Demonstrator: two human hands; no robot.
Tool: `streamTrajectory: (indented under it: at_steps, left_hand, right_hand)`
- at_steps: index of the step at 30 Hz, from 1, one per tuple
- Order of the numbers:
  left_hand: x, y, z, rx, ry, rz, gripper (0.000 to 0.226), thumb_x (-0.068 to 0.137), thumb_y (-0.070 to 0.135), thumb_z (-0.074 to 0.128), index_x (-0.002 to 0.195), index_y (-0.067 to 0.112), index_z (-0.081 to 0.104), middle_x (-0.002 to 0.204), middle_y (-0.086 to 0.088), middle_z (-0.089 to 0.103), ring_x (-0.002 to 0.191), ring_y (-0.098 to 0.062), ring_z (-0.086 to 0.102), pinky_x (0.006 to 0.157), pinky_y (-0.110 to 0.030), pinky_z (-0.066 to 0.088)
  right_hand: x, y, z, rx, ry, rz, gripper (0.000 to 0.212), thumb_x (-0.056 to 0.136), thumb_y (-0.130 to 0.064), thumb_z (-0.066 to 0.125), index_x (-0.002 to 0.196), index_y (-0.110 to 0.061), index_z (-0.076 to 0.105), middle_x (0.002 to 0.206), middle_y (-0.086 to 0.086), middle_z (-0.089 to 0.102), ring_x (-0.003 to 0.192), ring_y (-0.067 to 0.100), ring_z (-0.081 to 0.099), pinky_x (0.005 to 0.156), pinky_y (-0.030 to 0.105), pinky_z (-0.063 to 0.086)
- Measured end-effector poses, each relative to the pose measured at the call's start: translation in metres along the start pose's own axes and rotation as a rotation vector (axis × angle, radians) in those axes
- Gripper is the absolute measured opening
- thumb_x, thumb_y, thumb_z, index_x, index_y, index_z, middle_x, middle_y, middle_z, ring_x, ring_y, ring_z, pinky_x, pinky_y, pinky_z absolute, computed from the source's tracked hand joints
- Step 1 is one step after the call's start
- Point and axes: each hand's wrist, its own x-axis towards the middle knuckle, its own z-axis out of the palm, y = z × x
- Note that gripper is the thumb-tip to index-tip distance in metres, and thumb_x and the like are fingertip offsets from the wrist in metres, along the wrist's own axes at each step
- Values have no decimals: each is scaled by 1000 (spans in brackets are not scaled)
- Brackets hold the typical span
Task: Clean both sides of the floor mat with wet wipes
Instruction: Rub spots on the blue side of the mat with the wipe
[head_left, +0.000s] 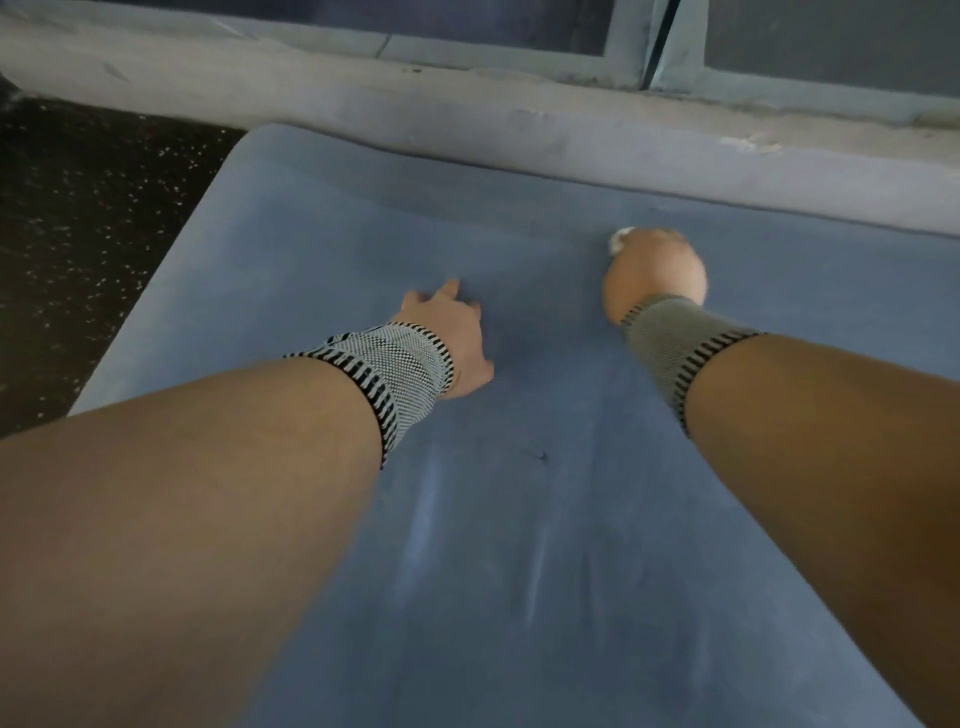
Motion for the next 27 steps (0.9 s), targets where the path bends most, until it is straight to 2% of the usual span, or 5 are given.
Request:
streamTrajectory:
  at_steps: [4, 11, 17, 22, 27]
  left_hand:
    - [4, 0, 2, 35, 65, 37, 64, 94, 45, 51, 143, 7, 36, 148, -10, 34, 136, -23, 33, 114, -40, 24]
    - [9, -2, 5, 2, 46, 22, 79, 90, 47, 58, 148, 6, 22, 156, -11, 21, 137, -27, 36, 117, -41, 18]
    - [11, -1, 1, 49, -11, 17, 85, 91, 50, 55, 153, 12, 10, 159, -12, 11, 137, -29, 37, 118, -41, 16]
    - [15, 1, 1, 107, -69, -7, 85, 95, 52, 47, 155, 15, 0, 162, -11, -2, 139, -33, 34, 118, -41, 16]
    - [13, 2, 0, 94, -66, -20, 84, 96, 52, 45, 155, 18, -2, 162, -8, -5, 140, -36, 30, 117, -41, 15]
  right_hand:
    - [-36, -48, 16, 39, -118, -510, 32, 100, -29, 33, 115, -18, 59, 102, 13, 55, 93, 35, 58, 72, 35, 41]
    - [23, 22, -5, -70, 5, 118, 26, 90, -6, 43, 107, -7, 62, 115, 21, 59, 103, 39, 57, 78, 42, 48]
    - [-16, -44, 15, 82, -57, -393, 28, 98, -22, 35, 115, -25, 58, 109, 12, 53, 95, 35, 56, 75, 34, 42]
    - [30, 27, -19, 92, 134, 235, 25, 93, -7, 40, 98, -7, 65, 104, 20, 65, 93, 36, 62, 70, 34, 44]
    - [44, 34, -20, 134, 61, 368, 19, 93, -5, 45, 76, -4, 52, 95, 20, 66, 85, 33, 64, 65, 34, 48]
